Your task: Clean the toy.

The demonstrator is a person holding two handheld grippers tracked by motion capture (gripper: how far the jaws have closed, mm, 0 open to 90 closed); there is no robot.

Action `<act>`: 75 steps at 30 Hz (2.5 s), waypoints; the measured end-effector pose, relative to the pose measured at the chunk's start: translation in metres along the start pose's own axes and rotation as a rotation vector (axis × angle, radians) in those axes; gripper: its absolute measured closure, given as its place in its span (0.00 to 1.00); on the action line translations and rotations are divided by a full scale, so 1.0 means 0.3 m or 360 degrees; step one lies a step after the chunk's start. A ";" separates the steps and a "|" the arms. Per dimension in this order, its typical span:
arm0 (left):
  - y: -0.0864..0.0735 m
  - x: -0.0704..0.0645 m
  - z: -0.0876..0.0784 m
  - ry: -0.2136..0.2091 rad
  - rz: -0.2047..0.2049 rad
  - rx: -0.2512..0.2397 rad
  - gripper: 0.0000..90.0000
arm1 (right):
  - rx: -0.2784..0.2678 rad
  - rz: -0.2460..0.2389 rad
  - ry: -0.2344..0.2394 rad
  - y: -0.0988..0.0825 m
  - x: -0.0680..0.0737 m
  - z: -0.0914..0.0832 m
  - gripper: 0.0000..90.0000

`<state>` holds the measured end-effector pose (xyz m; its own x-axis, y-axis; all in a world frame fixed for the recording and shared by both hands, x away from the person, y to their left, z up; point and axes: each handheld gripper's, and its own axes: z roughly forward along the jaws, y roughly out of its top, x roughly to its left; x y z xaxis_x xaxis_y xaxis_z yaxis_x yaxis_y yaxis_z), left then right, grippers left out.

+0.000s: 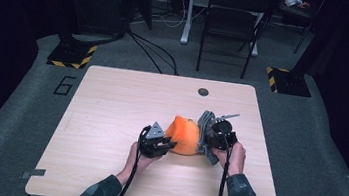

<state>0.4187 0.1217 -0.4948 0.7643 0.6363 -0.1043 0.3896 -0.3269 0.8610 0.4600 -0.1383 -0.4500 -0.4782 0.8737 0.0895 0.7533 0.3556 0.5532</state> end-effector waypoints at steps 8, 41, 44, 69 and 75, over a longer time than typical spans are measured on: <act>-0.002 0.006 -0.001 0.0000 -0.0014 -0.0003 0.82 | 0.0143 0.0083 0.0019 -0.045 -0.041 0.091 0.85; -0.009 -0.017 0.016 0.0152 0.0150 0.0069 0.82 | -0.0142 -0.0070 0.0086 0.034 0.056 -0.041 0.85; 0.003 -0.014 0.004 0.0137 0.0085 0.0042 0.86 | -0.0171 -0.0077 0.0079 0.041 0.062 -0.062 0.85; 0.031 -0.018 -0.013 0.0028 -0.0093 0.0026 0.85 | -0.0186 -0.0296 -0.0058 0.060 0.211 -0.063 0.86; 0.026 -0.007 -0.012 0.0010 -0.0109 0.0019 0.85 | -0.0126 -0.0186 -0.0102 0.039 0.126 -0.042 0.86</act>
<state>0.4183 0.1202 -0.4861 0.7324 0.6619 -0.1596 0.4472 -0.2909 0.8458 0.4451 -0.1055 -0.4297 -0.5290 0.8480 -0.0309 0.6549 0.4312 0.6206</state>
